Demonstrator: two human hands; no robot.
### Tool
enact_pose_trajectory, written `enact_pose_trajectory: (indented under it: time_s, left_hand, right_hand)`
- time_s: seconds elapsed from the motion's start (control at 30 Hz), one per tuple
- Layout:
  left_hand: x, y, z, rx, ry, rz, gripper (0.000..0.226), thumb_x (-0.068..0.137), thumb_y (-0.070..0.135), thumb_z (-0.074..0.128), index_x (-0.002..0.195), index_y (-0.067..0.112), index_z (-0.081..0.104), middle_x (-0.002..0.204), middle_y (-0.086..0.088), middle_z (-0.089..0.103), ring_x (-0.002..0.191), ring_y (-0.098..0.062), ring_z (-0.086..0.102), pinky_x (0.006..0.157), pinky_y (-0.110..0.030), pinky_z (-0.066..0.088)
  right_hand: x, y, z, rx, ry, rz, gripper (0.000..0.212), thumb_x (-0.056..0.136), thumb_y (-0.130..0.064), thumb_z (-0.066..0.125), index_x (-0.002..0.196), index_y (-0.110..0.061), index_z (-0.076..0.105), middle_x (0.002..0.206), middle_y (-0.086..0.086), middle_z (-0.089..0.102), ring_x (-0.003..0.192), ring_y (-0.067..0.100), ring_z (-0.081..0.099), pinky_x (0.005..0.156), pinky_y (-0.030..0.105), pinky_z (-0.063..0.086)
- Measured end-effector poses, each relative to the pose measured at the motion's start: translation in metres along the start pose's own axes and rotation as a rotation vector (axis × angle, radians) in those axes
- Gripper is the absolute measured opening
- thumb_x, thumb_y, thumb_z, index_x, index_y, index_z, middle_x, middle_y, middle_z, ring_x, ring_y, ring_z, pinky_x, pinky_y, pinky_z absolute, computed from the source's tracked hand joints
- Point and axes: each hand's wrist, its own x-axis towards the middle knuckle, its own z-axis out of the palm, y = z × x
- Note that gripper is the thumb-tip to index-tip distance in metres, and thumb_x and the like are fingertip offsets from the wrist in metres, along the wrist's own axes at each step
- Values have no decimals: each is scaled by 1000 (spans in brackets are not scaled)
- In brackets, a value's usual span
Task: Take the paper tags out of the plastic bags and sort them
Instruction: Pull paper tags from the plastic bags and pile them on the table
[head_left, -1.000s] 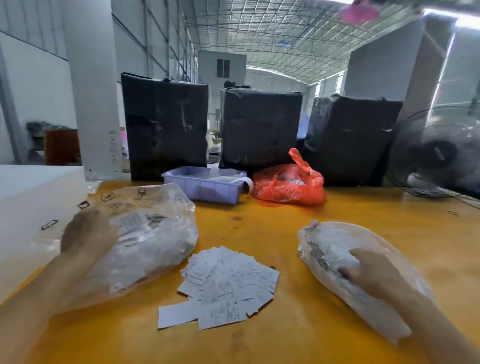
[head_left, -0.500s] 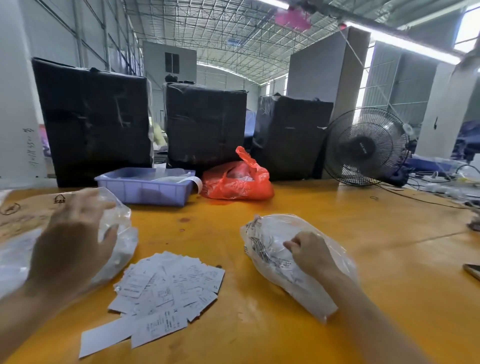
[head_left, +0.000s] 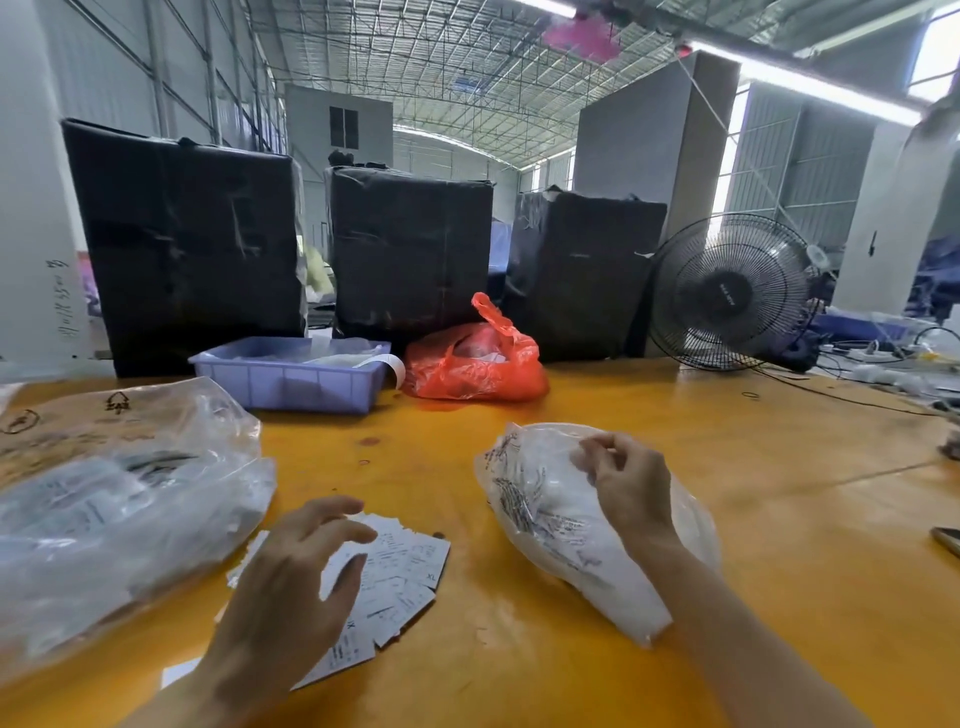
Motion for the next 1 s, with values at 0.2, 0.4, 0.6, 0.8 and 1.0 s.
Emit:
enact_pose_trajectory:
  time_s: [0.2,0.4,0.6,0.8,1.0]
  left_hand:
    - [2,18,-1,-600,-79,-332,28,72,46,75,92,27,71,92,16,72,87,-4,67,71,-17,52]
    - [5,25,-2,-1133,-190,-631,54,65,39,84,114,29,63,103,-3,72,93,-20,70,71,-24,55]
    - [1,26,-9,-1064,-284,-506,54,49,33,90,100,36,72,103,5,71,94,-12,68,75,-22,54]
    - [3,30,-3,-950,-110,-618,26,59,40,74,74,19,79,93,10,72,87,0,65,73,-18,50]
    - [6,22,-4,-1091,-100,-852,26,66,33,73,77,10,76,83,-1,75,75,-8,69,70,-23,48]
  right_hand:
    - [-35,-52,16,565,-272,240,9,87,-14,63,89,-7,68,62,5,68,56,14,66,54,25,55]
    - [-92,-76,47,514,-669,401,12,87,-14,65,96,-7,65,57,2,66,51,16,62,53,25,53]
    - [-91,-75,46,474,-634,477,12,90,-12,61,99,-4,61,47,0,55,42,12,54,48,25,48]
    - [-93,-74,48,392,-705,469,27,91,-31,57,95,-5,63,48,3,57,41,15,54,43,23,44]
    - [-87,-71,47,285,-697,374,59,77,-66,44,82,-14,71,60,-1,62,52,11,56,49,22,45]
